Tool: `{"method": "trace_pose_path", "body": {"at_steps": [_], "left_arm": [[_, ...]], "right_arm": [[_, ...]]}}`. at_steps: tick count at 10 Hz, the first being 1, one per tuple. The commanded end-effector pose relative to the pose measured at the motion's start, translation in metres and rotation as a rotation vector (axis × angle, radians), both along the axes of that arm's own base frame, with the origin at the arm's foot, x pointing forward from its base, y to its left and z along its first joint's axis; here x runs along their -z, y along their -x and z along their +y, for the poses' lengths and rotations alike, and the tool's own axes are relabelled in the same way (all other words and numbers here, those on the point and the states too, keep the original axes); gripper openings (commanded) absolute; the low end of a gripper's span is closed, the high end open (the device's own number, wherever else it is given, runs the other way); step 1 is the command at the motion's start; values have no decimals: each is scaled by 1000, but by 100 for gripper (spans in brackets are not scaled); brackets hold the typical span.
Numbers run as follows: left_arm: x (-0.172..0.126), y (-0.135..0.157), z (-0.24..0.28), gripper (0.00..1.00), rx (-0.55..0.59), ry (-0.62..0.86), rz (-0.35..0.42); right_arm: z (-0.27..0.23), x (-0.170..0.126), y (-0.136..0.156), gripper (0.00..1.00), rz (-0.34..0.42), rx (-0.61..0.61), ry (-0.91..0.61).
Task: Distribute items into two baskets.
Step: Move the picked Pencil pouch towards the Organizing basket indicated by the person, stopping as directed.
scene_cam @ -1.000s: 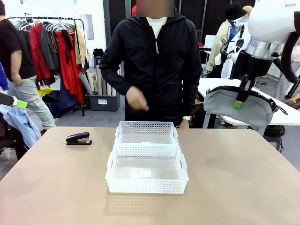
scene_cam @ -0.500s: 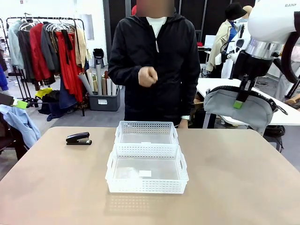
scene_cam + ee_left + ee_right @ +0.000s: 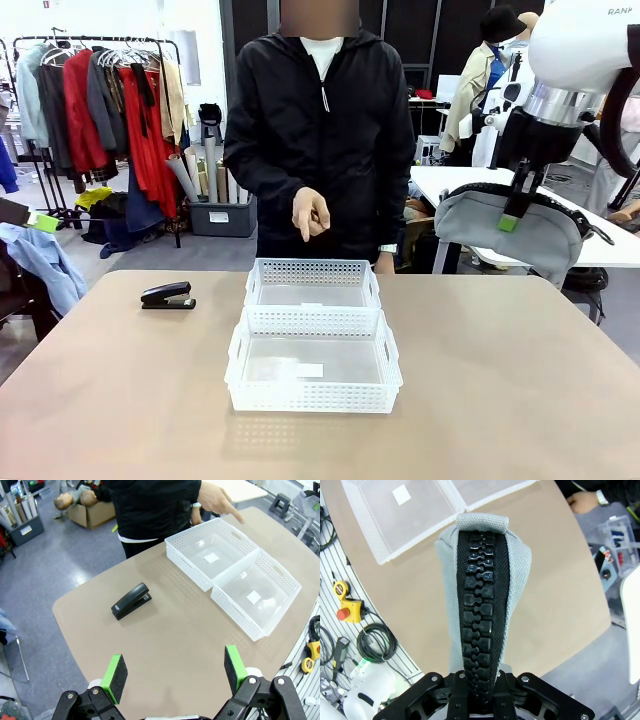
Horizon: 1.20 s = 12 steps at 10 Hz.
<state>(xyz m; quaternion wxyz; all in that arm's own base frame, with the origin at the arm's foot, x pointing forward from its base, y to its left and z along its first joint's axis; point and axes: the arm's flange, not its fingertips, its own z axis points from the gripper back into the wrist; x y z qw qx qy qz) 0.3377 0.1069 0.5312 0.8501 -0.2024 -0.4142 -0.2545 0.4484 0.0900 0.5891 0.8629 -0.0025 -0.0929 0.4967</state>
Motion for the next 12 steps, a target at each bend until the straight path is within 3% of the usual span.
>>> {"method": "trace_pose_path", "body": {"at_steps": [1,12], "left_arm": [[0,-1,0,100,10,9,-8],[0,-1,0,100,10,9,-8]], "right_arm": [[0,0,0,0,-10,3,0],[0,0,0,0,-10,3,0]]}}
